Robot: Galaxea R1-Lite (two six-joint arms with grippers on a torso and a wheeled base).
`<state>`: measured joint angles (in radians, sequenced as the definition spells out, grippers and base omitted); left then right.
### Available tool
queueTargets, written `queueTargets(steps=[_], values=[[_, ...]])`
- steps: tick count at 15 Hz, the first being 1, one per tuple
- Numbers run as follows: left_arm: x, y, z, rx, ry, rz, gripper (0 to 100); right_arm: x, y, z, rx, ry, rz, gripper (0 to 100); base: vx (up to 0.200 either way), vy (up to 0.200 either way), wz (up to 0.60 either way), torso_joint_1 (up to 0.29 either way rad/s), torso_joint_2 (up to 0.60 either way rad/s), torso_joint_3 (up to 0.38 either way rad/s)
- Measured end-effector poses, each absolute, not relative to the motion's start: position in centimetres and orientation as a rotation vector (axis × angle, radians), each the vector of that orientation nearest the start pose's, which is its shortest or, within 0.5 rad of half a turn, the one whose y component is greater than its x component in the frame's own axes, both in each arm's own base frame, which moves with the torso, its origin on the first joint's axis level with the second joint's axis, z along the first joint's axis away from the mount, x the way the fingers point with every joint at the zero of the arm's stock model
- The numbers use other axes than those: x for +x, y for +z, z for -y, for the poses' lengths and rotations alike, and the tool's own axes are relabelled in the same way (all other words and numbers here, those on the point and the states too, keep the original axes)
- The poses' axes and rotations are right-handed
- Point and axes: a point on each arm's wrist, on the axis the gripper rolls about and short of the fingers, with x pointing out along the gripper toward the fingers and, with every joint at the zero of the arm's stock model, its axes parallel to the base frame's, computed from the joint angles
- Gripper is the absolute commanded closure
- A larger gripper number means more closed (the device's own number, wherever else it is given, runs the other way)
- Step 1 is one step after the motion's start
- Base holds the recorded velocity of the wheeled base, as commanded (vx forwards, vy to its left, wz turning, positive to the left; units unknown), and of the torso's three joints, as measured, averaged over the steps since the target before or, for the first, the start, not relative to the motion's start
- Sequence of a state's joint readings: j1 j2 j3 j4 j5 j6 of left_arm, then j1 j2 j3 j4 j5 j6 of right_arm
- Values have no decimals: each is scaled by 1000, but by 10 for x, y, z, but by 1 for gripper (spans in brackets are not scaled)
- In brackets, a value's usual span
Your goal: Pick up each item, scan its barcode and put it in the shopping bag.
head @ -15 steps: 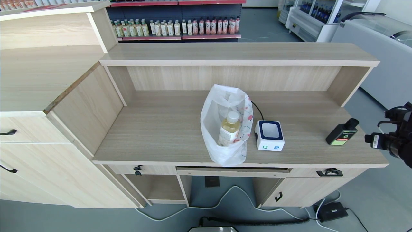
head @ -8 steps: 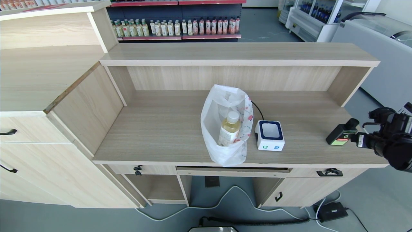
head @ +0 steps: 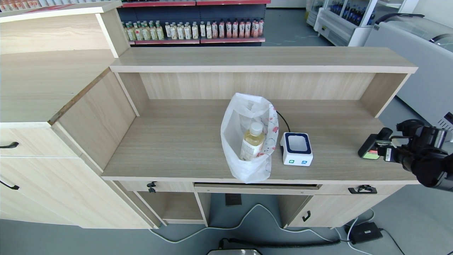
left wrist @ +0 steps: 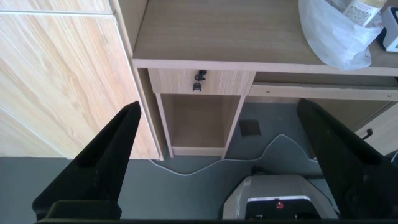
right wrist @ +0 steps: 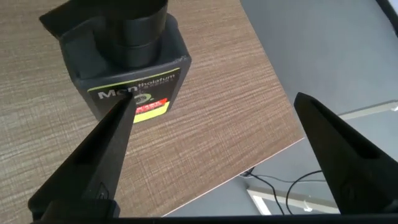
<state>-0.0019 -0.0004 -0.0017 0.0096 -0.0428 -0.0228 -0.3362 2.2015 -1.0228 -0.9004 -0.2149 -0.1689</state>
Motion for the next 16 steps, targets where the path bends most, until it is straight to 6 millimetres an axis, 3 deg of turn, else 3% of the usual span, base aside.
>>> queueTargets(steps=[16], values=[[-23, 75, 1, -23, -45, -8, 0, 436, 72, 112, -145, -388, -219, 0, 0, 0, 0, 0, 0, 0]])
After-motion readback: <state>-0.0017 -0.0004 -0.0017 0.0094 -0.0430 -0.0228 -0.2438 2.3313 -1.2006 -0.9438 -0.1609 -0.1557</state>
